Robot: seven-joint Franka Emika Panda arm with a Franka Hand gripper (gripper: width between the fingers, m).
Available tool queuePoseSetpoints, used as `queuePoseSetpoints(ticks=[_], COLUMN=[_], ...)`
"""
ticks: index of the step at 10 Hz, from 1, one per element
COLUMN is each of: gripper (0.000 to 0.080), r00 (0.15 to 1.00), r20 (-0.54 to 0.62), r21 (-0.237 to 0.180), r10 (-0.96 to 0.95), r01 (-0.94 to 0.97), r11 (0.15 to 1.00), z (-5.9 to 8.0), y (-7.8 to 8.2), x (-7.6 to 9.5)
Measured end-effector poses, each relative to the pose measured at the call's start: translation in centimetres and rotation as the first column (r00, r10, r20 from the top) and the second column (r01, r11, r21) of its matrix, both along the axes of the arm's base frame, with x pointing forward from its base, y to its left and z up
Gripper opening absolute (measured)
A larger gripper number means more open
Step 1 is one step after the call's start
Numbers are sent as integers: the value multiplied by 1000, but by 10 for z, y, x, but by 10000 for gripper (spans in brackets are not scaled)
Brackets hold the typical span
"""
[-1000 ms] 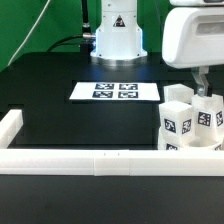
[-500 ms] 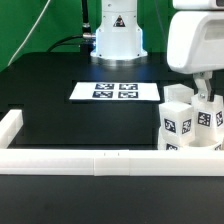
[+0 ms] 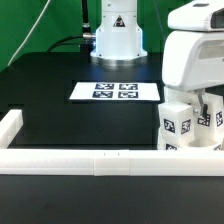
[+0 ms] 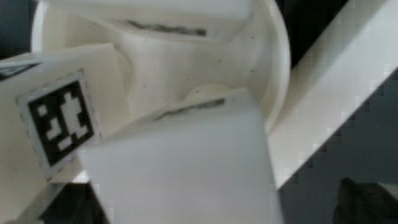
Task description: Assemble stool
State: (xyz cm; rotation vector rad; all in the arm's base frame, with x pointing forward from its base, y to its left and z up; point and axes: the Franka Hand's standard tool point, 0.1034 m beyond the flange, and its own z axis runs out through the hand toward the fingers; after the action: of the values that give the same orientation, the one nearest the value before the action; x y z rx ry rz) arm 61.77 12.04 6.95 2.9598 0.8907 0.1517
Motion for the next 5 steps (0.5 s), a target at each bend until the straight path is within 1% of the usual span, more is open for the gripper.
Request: queuePoseSetpoints(ticks=[1,3,4,5], gripper=[649,381,337,337], r00=[1000,1000,1000,1000], r20=[0,0,1,1], r21=[1,1,1,1], r10=[-12,-14,-15,-17], r01=[12,14,15,17], r11=[1000,1000,1000,1000], z=[0,0,0,0], y=[0,-1,-1,-1], x=[0,0,0,1])
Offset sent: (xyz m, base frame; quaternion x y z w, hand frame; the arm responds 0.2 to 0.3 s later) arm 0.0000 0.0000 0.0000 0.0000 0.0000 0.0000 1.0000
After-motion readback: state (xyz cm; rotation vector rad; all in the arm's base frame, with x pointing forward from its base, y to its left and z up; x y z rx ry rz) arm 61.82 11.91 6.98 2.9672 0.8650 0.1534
